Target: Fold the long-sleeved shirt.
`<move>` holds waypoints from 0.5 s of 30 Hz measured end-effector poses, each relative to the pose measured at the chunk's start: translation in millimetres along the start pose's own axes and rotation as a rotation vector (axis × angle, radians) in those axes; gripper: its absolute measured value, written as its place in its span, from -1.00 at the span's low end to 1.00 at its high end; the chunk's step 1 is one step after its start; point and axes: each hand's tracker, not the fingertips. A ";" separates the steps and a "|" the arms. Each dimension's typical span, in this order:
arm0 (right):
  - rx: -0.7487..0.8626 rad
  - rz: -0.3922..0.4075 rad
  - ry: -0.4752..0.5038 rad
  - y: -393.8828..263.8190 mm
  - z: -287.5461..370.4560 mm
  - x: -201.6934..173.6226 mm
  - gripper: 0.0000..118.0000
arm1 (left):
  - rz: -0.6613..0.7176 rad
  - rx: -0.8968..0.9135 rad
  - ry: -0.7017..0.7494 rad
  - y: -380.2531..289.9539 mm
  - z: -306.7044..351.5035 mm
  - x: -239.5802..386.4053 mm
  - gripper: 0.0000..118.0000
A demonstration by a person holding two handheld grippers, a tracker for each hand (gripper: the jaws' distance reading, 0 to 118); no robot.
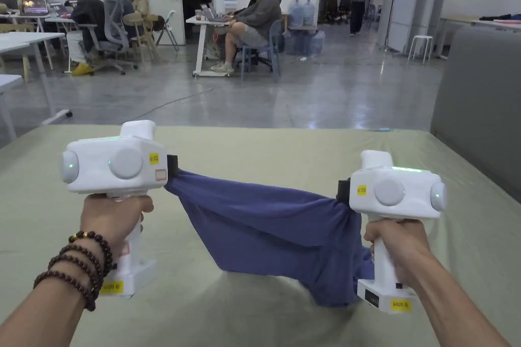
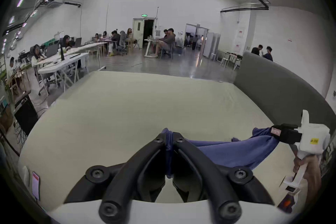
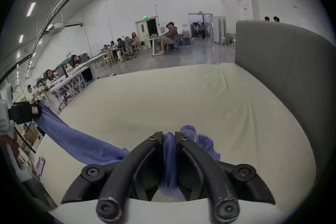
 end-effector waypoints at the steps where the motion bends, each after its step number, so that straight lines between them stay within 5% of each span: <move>1: 0.001 -0.016 0.001 -14.3 8.7 0.1 -0.85 | -0.007 -0.013 -0.013 -14.8 9.5 -1.1 -1.00; 9: -0.165 0.107 -0.036 -191.9 79.2 -13.3 -0.85 | -0.119 -0.305 -0.034 -187.4 75.6 -20.2 -1.00; 15: -0.289 0.043 -0.035 -283.0 110.8 -12.2 -0.85 | -0.022 -0.478 -0.055 -286.3 101.6 -45.1 -1.00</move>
